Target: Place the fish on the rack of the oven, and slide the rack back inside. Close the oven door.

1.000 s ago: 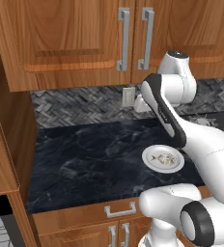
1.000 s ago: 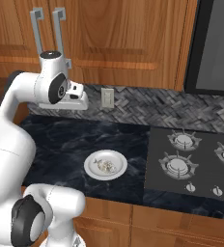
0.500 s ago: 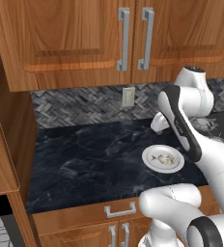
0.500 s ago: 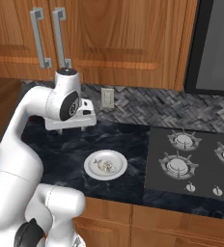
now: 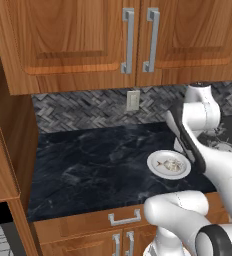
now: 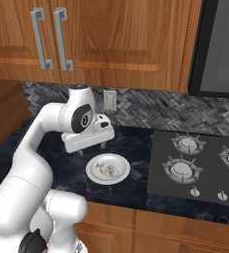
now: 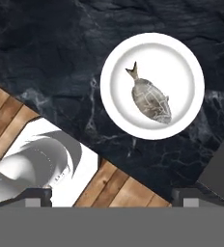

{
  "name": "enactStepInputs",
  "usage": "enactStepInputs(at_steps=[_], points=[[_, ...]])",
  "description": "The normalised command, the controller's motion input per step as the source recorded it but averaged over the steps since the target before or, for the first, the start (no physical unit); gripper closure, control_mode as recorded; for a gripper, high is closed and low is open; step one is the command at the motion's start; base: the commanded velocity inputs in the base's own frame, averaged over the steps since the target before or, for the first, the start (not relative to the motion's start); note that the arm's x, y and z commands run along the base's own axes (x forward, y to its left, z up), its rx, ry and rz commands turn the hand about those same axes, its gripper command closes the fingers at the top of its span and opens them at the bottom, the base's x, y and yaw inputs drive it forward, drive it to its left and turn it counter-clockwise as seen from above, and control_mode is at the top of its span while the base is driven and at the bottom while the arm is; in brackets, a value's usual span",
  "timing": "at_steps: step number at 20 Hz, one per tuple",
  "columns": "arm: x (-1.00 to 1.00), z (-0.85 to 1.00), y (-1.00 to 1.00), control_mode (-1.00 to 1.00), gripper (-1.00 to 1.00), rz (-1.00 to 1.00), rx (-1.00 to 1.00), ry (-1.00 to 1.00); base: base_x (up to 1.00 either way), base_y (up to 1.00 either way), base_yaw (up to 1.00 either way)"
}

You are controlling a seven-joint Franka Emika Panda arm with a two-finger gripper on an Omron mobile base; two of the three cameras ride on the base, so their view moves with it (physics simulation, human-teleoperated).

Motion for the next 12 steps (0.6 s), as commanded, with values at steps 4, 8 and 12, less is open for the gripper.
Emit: enactStepInputs(at_steps=[4, 8, 12], points=[[0.0, -0.27, -0.26, -1.0, -1.0, 0.01, -0.15, 0.0, 0.0, 0.0, 0.0], [0.0, -0.34, 0.0, -1.0, -1.0, 0.03, -0.04, -0.02, 0.0, 0.0, 0.0], [0.03, -0.48, 0.0, -1.0, -1.0, 0.0, 0.06, -0.18, 0.0, 0.0, 0.0]])
